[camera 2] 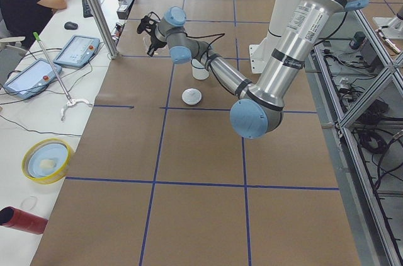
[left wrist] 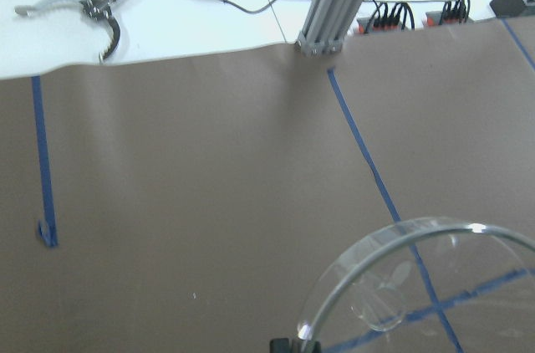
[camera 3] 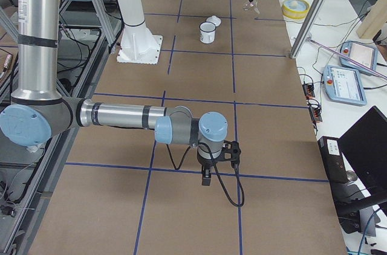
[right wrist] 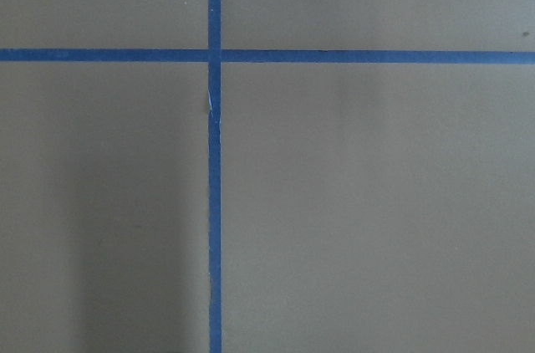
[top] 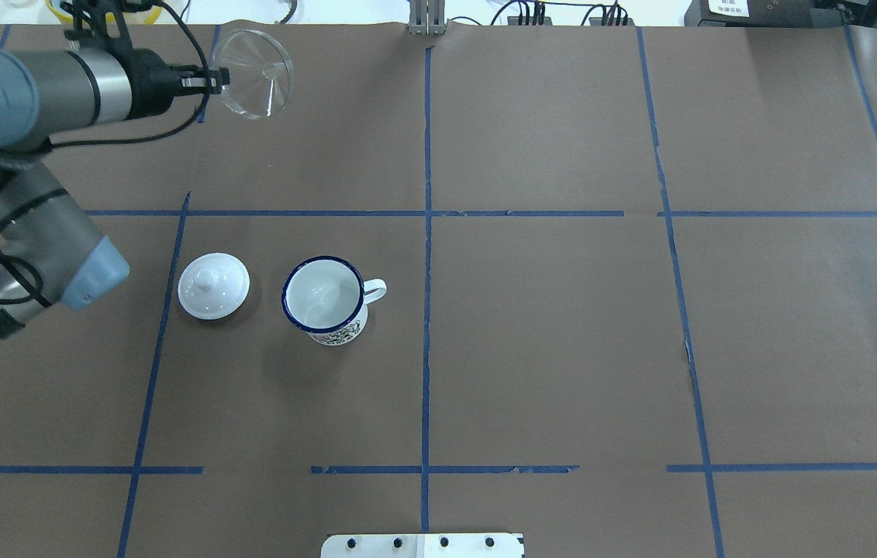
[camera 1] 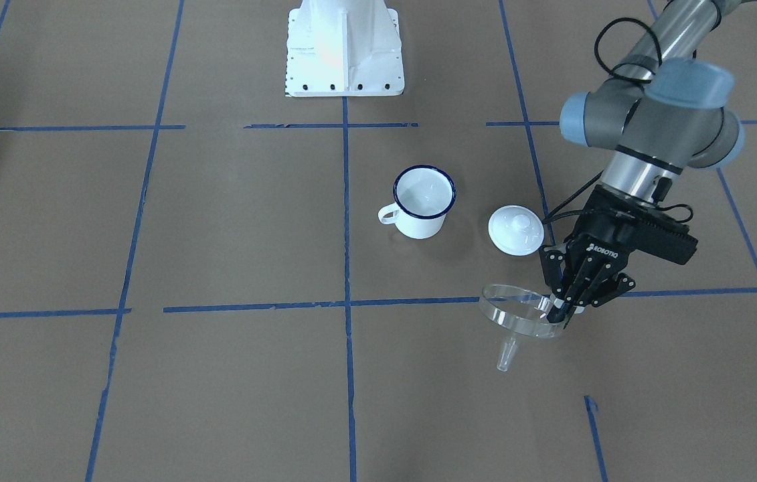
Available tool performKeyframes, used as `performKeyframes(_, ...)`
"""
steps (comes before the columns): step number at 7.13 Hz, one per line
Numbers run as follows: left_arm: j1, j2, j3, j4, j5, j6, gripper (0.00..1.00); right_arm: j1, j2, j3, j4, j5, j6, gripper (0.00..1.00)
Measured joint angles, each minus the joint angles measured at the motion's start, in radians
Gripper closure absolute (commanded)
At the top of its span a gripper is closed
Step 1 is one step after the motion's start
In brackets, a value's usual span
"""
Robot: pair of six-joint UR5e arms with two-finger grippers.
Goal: Remove funnel from cup
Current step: 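Lower the funnel onto the table and open the left gripper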
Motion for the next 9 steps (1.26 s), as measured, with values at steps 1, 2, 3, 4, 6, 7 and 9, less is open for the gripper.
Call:
performKeyframes(1, 0.075, 0.008, 0.057, -0.092, 0.134, -0.025, 1.00, 0.000, 0.000, 0.000, 0.000, 0.000, 0.000, 0.00)
performKeyframes(2, 0.130, 0.012, 0.095, -0.140, 0.219, -0.048, 1.00, 0.000, 0.000, 0.000, 0.000, 0.000, 0.000, 0.00)
performKeyframes(3, 0.175, 0.015, 0.125, -0.168, 0.284, -0.072, 1.00, 0.000, 0.000, 0.000, 0.000, 0.000, 0.000, 0.00)
performKeyframes(4, 0.214, 0.014, 0.158, -0.191, 0.344, -0.099, 1.00, 0.000, 0.000, 0.000, 0.000, 0.000, 0.000, 0.00)
performKeyframes(6, 0.240, 0.010, 0.201, -0.207, 0.400, -0.145, 1.00, 0.000, 0.000, 0.000, 0.000, 0.000, 0.000, 0.00)
performKeyframes(7, 0.238, 0.009, 0.211, -0.208, 0.414, -0.153, 1.00, 0.000, 0.000, 0.000, 0.000, 0.000, 0.000, 0.00)
performKeyframes(9, 0.230, 0.008, 0.229, -0.208, 0.423, -0.159, 1.00, 0.000, 0.000, 0.000, 0.000, 0.000, 0.000, 0.00)
